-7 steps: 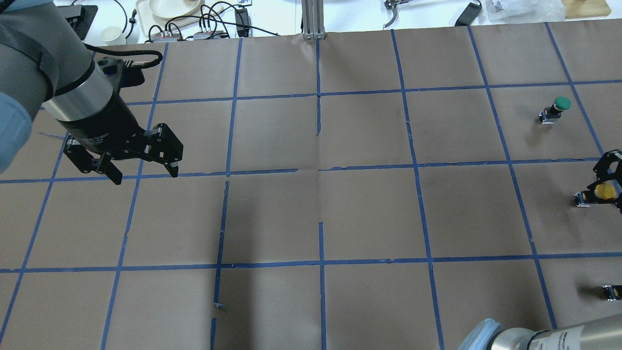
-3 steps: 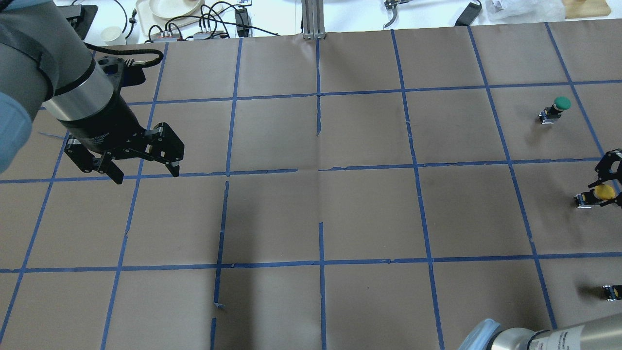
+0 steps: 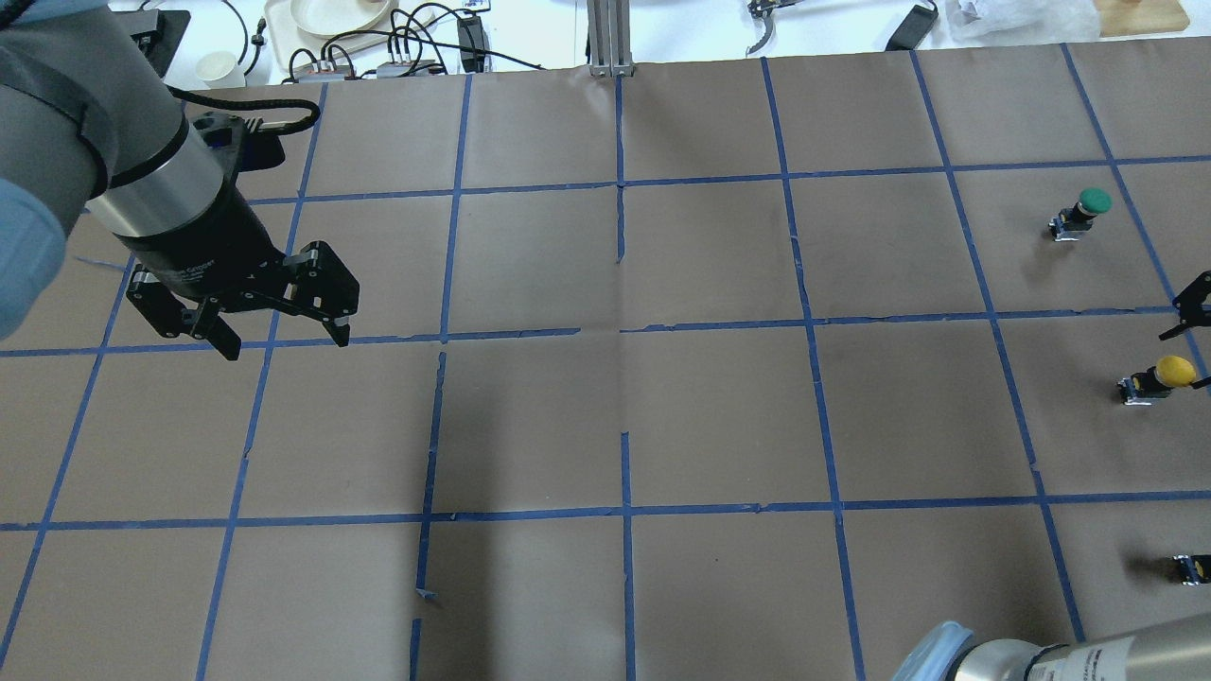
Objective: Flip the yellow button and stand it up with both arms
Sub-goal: 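Open the right gripper and lift it off the standing button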
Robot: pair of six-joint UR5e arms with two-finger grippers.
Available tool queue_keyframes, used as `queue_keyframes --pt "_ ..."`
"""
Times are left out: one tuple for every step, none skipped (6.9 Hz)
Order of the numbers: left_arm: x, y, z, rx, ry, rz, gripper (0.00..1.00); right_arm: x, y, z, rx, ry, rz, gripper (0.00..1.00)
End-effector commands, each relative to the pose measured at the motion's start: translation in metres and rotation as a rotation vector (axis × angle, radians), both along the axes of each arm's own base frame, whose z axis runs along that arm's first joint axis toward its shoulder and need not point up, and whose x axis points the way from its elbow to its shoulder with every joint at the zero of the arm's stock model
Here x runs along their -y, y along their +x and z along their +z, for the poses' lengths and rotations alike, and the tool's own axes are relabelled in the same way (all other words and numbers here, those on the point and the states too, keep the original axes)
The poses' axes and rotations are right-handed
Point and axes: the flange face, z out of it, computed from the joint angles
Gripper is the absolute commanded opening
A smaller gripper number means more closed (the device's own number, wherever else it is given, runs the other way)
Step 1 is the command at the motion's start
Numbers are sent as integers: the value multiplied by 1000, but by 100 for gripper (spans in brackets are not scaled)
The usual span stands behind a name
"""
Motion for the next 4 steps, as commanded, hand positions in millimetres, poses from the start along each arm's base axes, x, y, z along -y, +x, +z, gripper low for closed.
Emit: queue_keyframes --pt "-2 0 -3 1 10 -3 100 23 -3 65 -10 15 39 82" --pt "-2 -1 -6 0 14 -1 100 35 8 105 -20 7 70 90" --pt "-7 -1 -10 4 22 -3 100 52 25 155 -58 -17 127 99" --pt "-7 0 -14 6 27 -4 100 69 58 200 -97 -8 198 99"
